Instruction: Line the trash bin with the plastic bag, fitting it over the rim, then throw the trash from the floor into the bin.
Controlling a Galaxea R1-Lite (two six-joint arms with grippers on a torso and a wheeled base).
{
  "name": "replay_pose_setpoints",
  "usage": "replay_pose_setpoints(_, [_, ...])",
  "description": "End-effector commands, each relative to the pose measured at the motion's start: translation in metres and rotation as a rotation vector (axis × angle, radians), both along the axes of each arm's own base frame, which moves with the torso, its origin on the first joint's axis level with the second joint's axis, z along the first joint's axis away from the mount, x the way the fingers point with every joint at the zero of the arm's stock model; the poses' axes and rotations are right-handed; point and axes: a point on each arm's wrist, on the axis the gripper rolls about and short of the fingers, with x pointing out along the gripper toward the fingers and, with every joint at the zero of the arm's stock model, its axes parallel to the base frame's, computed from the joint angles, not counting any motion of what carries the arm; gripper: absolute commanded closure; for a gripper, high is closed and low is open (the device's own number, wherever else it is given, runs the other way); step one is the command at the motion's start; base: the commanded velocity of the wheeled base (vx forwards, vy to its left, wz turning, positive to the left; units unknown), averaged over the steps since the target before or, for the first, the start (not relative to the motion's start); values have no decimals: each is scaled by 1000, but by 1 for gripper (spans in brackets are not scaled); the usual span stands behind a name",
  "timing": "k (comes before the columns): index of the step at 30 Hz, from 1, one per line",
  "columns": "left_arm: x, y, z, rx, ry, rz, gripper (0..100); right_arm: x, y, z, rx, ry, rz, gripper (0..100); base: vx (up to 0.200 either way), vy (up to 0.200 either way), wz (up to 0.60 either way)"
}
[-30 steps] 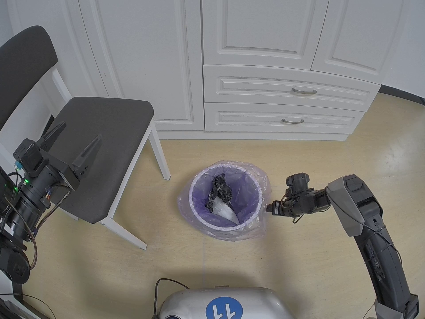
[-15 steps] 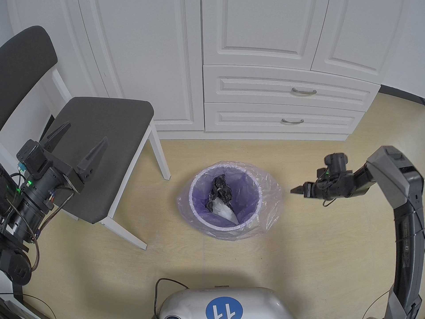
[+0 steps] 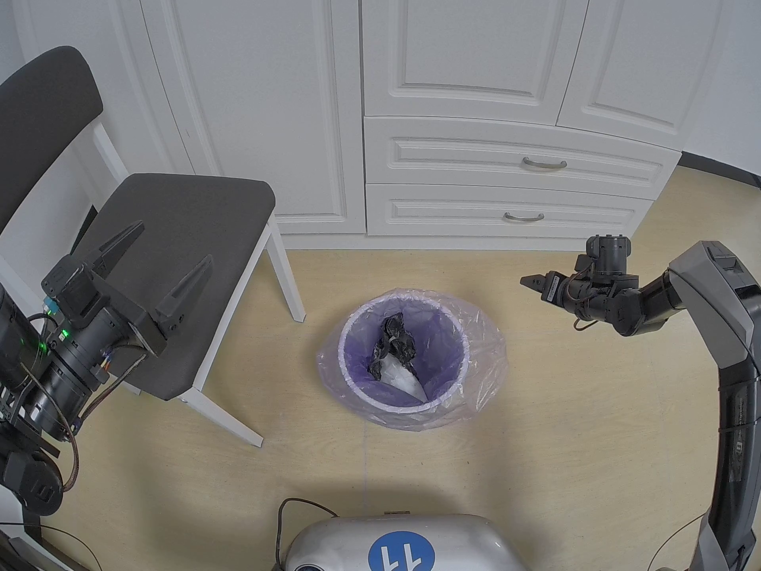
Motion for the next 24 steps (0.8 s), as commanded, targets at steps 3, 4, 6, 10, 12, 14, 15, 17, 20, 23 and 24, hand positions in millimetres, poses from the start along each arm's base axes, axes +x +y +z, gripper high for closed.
replay_pose_setpoints(3, [7, -1, -6, 8, 29, 1, 0, 7, 21, -23, 5, 31, 36, 0, 0, 0, 0])
replay_pose_setpoints(4, [7, -1, -6, 8, 29, 1, 0, 7, 22, -24, 5, 32, 38, 0, 0, 0, 0])
replay_pose_setpoints(6, [7, -1, -7, 8, 30, 3, 0, 10, 30, -35, 5, 43, 52, 0, 0, 0, 0])
replay_pose_setpoints(10, [7, -1, -7, 9, 33, 4, 0, 13, 38, -46, 3, 57, 69, 0, 0, 0, 0])
replay_pose_setpoints(12, [7, -1, -7, 9, 33, 4, 0, 14, 40, -52, 2, 65, 72, 0, 0, 0, 0])
replay_pose_setpoints(14, [7, -1, -8, 9, 35, 4, 0, 16, 40, -58, 1, 71, 71, 0, 0, 0, 0])
replay_pose_setpoints(15, [7, -1, -8, 9, 35, 4, 0, 17, 41, -61, 0, 77, 72, 0, 0, 0, 0])
replay_pose_setpoints(17, [7, -1, -8, 9, 35, 4, 0, 19, 40, -66, 0, 80, 71, 0, 0, 0, 0])
replay_pose_setpoints(20, [7, -1, -8, 9, 35, 4, 0, 20, 40, -75, -2, 100, 72, 0, 0, 0, 0])
replay_pose_setpoints(23, [7, 0, -8, 9, 35, 6, 0, 22, 42, -88, -4, 113, 75, 0, 0, 0, 0])
replay_pose_setpoints(24, [7, 0, -8, 9, 35, 6, 0, 24, 43, -91, -5, 116, 77, 0, 0, 0, 0])
